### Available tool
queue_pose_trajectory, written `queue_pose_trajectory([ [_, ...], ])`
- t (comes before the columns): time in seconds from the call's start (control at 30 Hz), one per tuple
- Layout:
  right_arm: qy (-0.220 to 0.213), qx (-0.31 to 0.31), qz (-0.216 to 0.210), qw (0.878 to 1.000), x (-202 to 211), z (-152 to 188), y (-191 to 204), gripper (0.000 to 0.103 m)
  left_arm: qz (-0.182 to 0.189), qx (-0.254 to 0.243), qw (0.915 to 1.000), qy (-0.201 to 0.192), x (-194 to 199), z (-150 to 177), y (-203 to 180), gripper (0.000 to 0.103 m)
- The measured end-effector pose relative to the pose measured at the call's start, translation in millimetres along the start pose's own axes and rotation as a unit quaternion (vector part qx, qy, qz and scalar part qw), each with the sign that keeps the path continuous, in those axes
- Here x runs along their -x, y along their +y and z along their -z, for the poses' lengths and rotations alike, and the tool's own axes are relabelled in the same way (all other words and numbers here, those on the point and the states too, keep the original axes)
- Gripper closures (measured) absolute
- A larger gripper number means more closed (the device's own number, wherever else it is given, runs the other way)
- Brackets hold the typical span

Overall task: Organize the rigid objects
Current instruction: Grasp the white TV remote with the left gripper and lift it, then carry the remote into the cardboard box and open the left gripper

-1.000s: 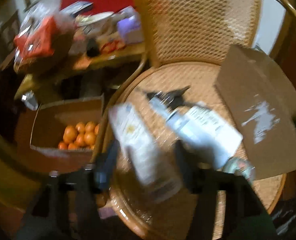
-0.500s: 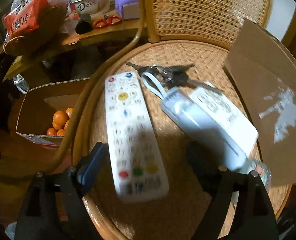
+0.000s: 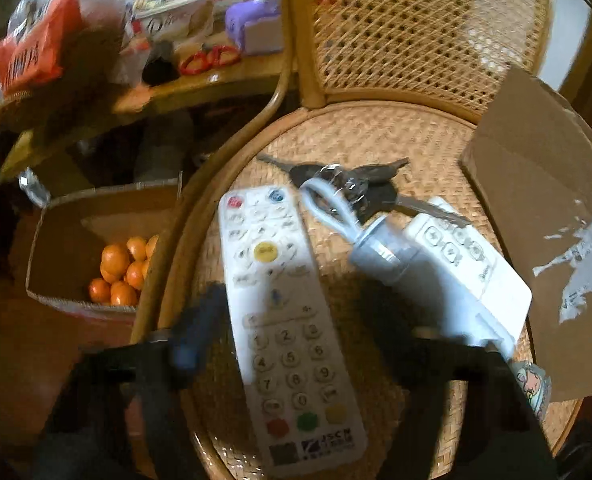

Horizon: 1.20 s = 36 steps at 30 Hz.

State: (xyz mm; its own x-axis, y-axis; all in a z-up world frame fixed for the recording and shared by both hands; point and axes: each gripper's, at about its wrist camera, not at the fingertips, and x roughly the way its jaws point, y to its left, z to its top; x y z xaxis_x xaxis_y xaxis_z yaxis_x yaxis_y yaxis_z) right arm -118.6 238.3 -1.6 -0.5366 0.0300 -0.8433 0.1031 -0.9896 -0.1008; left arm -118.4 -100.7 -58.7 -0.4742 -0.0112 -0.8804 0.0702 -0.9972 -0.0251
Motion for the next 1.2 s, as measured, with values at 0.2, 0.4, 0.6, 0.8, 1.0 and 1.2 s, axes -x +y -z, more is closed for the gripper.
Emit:
queue_pose_trajectory([
  [0.2,0.000,0.000,0.000,1.000,0,0,-1,0.093,-0.007,-0.016,0.9999,0.002,5,1,-7,0.064],
  [0.4,0.000,0.000,0.000,1.000,0,0,-1,0.093,-0.015,-0.019,0.9997,-0.007,19,1,-10,0.064],
  [0.6,0.000,0.000,0.000,1.000,0,0,-1,0.093,-0.014,-0.021,0.9995,-0.020,35,-2,-12,0.064],
  [0.8,0.000,0.001,0.000,1.000,0,0,0,0.093,-0.009,-0.033,0.9989,-0.033,52,-9,-16,0.064],
  [1.0,0.000,0.000,0.000,1.000,0,-1,-1,0.093,-0.003,-0.038,0.9983,-0.044,66,-13,-21,0.064],
  [1.2,0.000,0.000,0.000,1.000,0,-1,-1,0.093,0.009,-0.049,0.9973,-0.054,80,-18,-35,0.064],
])
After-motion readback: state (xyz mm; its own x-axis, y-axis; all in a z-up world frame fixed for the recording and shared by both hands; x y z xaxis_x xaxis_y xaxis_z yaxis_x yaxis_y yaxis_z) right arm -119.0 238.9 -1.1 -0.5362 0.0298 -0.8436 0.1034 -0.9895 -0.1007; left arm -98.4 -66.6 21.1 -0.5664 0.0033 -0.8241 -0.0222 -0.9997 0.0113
